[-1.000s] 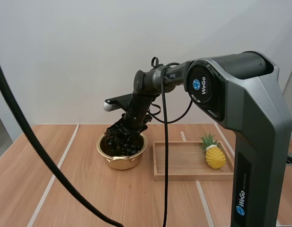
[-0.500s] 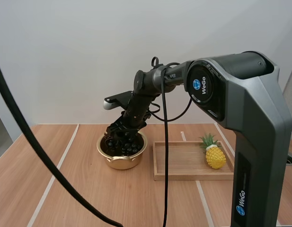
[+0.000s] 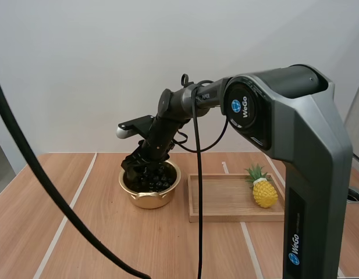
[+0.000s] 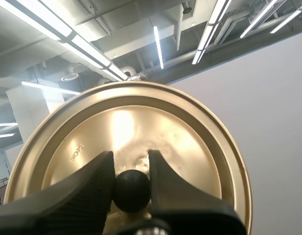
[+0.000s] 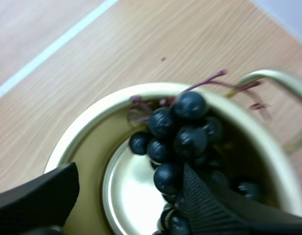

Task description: Open the pot, put the grape inside, and close it

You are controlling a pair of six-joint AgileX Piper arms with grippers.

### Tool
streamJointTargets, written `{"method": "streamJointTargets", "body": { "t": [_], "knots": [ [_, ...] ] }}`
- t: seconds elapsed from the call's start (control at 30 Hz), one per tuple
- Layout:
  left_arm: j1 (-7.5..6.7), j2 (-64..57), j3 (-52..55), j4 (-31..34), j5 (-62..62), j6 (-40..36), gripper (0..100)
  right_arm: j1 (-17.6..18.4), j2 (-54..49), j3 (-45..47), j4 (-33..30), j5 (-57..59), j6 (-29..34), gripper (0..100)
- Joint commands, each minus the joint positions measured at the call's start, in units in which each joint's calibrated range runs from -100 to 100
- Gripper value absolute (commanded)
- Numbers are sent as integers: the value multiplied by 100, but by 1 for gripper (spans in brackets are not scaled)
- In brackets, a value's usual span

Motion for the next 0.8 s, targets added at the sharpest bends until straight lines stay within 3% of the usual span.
{"method": "streamJointTargets", "body": {
  "t": [0.0,0.67,0.7,0.77],
  "knots": [
    [-6,6,-29,27,-115,18,1,27,-11,49,-67,140,-61,100],
    [-6,6,-29,27,-41,18,1,27,-24,49,-360,70,-39,100],
    [-6,6,-29,27,-41,18,1,27,-36,49,-411,52,-39,96],
    [-6,6,-29,27,-41,18,1,10,-97,49,-462,-168,72,53]
  ]
}}
